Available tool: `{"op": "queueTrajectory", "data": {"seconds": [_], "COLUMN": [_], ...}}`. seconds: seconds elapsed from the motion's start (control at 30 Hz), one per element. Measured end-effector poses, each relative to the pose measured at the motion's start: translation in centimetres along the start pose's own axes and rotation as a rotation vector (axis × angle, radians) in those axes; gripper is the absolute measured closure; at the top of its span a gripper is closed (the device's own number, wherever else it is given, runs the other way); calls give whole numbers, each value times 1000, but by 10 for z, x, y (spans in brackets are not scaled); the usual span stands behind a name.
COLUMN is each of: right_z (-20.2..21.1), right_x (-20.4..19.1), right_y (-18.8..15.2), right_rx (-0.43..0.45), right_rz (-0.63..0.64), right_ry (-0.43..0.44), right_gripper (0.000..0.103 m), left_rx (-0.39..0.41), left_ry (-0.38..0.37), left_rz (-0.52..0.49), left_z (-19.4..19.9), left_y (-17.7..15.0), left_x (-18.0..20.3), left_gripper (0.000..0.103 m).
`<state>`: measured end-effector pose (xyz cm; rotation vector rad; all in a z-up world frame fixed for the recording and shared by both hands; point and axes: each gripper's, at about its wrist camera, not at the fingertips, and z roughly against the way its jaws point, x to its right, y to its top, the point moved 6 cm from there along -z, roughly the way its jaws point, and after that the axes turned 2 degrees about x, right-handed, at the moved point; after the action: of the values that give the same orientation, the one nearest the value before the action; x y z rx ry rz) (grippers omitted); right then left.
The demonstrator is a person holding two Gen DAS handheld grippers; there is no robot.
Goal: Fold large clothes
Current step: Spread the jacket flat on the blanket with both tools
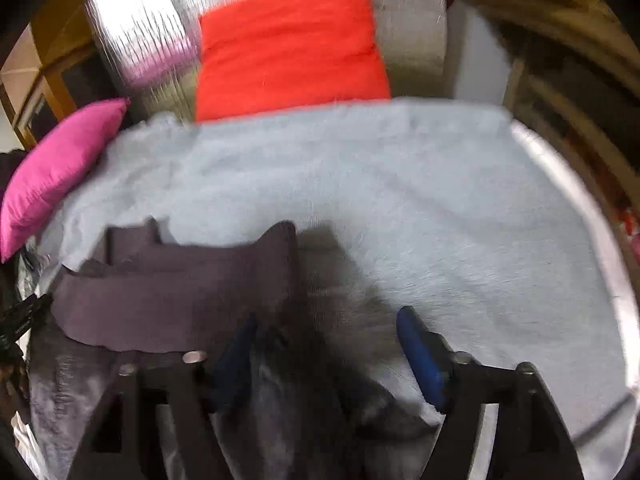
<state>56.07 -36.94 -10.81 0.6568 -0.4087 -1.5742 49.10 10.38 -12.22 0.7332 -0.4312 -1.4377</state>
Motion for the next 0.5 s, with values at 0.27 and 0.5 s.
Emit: {"op": "queueTrajectory", "data": {"seconds": [0.27,0.5], "right_z": [110,68], "right_x": [-60,-66], "right_y": [-37,-104], "right_rx": [134,-18], "right_rz": [-14,-204], "right_ry": [274,419], "right_gripper": [25,25], "left_rx": [170,83], "left_ry": [-132,-190], "left_rz": [87,45], "left_z": [127,120], "left_y": [-31,-110], "left_x": [4,68], "left_gripper": [26,26]}}
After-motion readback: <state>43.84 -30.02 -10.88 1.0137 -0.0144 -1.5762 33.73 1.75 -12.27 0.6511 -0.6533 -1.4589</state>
